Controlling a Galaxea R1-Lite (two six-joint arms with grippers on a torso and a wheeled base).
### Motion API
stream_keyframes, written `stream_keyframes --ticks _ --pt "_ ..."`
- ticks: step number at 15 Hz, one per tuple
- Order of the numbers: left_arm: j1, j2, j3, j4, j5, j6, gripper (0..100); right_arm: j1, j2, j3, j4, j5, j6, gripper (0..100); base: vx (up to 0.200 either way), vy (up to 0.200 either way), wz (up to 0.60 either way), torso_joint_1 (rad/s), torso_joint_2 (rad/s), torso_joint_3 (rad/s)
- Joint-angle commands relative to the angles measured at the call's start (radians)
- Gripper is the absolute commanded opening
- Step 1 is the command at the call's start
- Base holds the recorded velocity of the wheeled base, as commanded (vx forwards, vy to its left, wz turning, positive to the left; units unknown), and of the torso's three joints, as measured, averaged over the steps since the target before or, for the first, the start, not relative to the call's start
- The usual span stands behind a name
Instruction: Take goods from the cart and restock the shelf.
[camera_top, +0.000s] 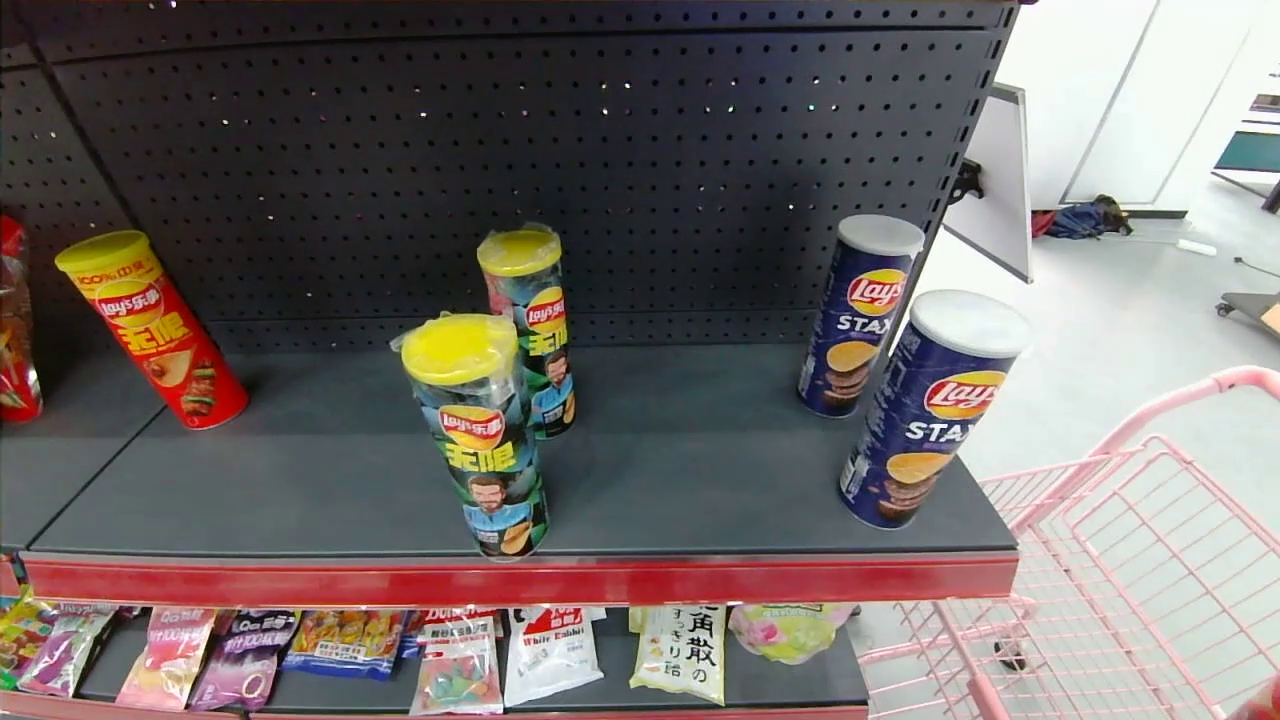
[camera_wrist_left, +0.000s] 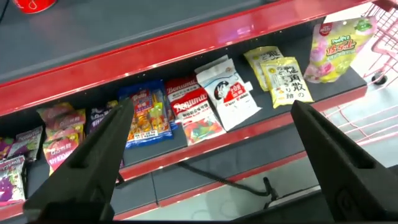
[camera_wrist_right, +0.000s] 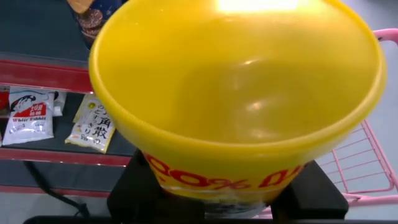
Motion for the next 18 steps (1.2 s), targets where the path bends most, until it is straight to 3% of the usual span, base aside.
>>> stream_keyframes --ticks 1,13,18 --pt "0.000 0.001 0.000 0.000 -0.001 0.000 100 0.003 -0.045 0.011 0.000 0.000 0.006 0 0.000 0.200 0.00 -0.002 0.01 0.002" --pt "0.000 0.001 0.000 0.000 -0.001 0.002 100 0.005 -0.136 0.062 0.002 0.003 0.017 0 0.000 0.200 0.00 0.004 0.00 0.004" --pt "0.000 0.000 0.000 0.000 0.000 0.005 100 0.005 -0.139 0.072 0.003 0.058 0.017 0 0.000 0.200 0.00 0.001 0.00 0.002"
